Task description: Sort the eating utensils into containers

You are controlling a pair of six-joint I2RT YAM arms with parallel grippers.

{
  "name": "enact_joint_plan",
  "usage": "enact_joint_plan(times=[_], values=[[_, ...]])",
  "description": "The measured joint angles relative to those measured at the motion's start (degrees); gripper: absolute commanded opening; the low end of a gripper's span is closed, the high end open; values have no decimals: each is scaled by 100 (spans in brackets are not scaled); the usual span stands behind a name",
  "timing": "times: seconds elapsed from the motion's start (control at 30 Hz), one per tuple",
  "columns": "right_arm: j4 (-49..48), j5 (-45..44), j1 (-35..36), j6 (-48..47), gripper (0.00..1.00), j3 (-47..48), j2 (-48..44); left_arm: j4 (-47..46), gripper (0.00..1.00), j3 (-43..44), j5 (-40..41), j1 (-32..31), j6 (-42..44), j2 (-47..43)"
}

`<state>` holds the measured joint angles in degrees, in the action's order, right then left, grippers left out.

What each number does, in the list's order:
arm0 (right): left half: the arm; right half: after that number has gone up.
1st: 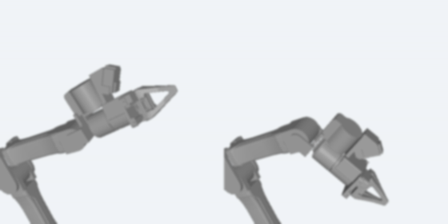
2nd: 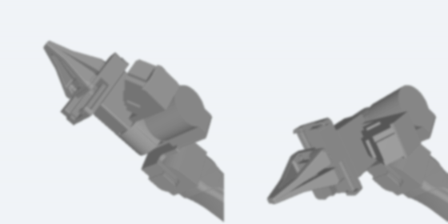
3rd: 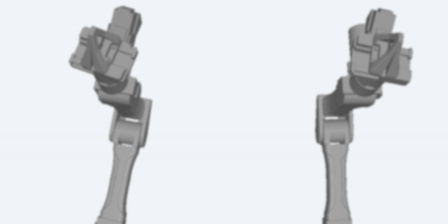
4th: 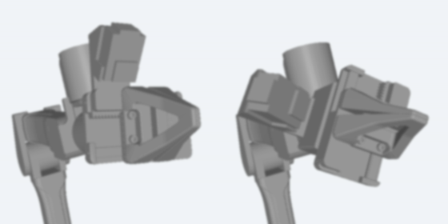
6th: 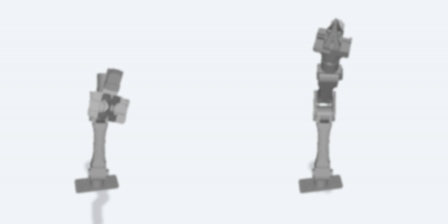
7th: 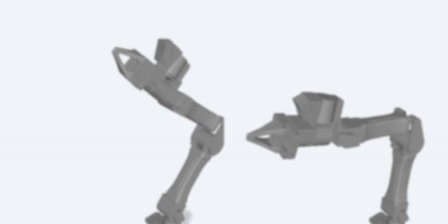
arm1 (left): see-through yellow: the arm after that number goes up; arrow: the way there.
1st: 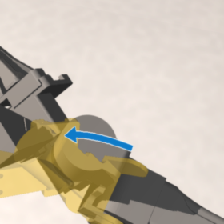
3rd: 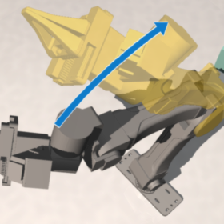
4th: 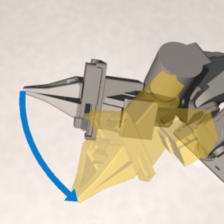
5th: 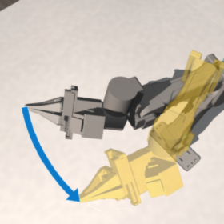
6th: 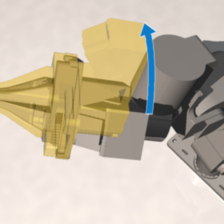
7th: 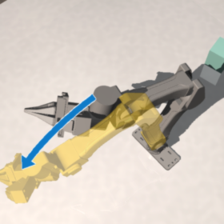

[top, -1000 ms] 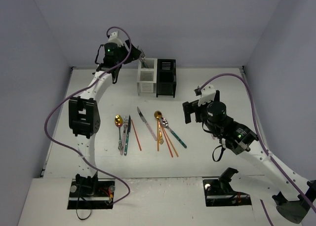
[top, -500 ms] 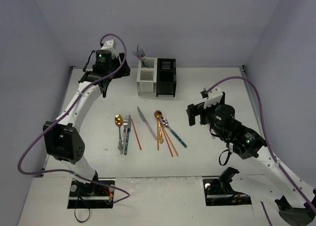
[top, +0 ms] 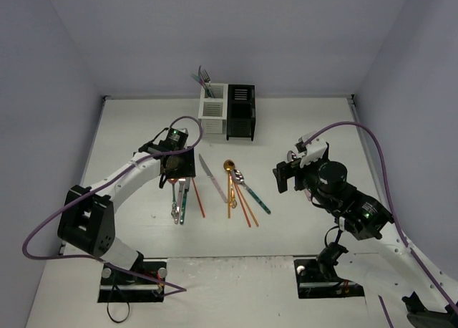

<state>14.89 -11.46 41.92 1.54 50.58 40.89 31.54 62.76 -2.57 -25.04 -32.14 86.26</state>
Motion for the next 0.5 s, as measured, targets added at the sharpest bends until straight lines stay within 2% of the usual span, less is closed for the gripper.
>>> enact_joint_plan(times=[0.27, 0.5], values=[[48, 80, 2, 15, 96, -108, -12, -3, 35, -145, 100, 2, -100, 220], [68, 101, 2, 20, 96, -122, -14, -8, 34, -207, 213, 37, -99, 628]])
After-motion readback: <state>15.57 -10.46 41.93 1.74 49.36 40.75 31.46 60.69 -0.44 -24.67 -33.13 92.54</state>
